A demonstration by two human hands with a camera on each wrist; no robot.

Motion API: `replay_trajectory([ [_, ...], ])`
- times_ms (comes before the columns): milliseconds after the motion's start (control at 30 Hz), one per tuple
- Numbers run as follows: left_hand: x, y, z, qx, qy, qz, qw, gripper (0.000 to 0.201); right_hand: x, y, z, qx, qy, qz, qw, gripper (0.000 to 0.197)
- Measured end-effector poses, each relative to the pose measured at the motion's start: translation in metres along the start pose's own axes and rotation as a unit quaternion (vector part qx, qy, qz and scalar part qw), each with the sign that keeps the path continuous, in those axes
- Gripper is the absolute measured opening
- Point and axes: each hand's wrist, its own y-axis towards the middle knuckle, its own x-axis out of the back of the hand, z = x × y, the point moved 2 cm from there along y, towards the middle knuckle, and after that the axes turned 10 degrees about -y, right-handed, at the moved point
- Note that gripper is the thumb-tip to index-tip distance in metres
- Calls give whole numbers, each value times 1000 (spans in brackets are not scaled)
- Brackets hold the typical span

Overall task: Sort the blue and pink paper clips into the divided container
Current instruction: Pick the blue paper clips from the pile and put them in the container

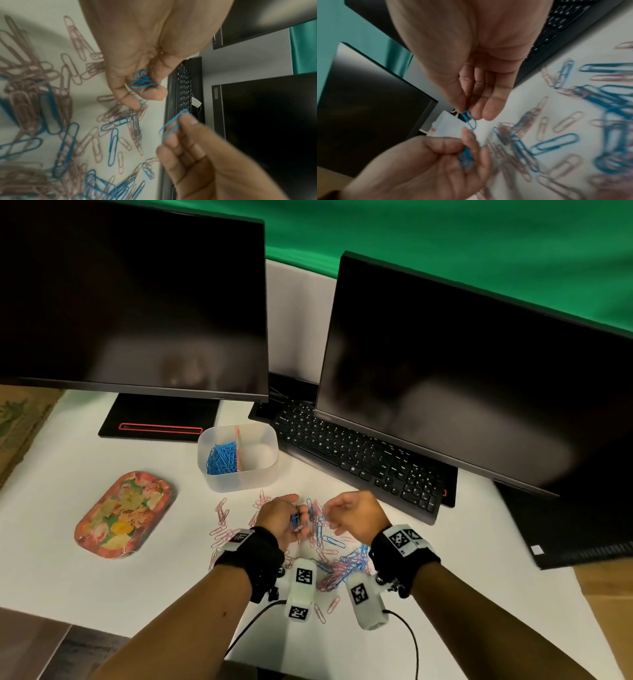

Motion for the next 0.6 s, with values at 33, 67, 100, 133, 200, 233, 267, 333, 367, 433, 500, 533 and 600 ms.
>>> replay_trajectory([
  [33,-3,0,2,2,3,1,1000,36,-1,0,8,7,24,9,1000,10],
  [67,-7,-2,2,10,2,8,1000,32,-3,-1,16,14,39,18,999,10],
  [100,-10,-3,3,19,-5,23,1000,27,-5,-1,22,21,53,30,998,11],
  [133,-13,-4,4,30,-21,40,999,26,-7,-1,26,24,73,40,996,11],
  [200,-16,-4,4,39,-54,58,996,28,-7,1,26,20,90,37,995,13],
  [233,-15,-2,3,37,-49,53,997,27,-5,2,21,22,48,10,999,14],
  [267,-14,0,2,32,-29,40,998,27,-1,4,14,34,-36,-28,998,14],
  [333,-7,6,0,12,44,9,999,26,1,4,0,62,-228,-56,970,16],
  [367,-4,10,-1,-22,125,-2,992,23,-2,3,-9,63,-295,-39,952,18],
  [433,-2,13,1,-120,339,-6,933,16,-12,1,-29,56,-379,1,924,21],
  [500,-5,9,8,-195,505,3,841,14,-21,-2,-41,53,-427,15,902,24],
  [533,-7,7,13,-206,558,5,804,11,-24,-3,-43,56,-437,6,898,23],
  [600,-7,6,22,-208,631,3,747,11,-28,-2,-44,63,-457,-5,887,21],
])
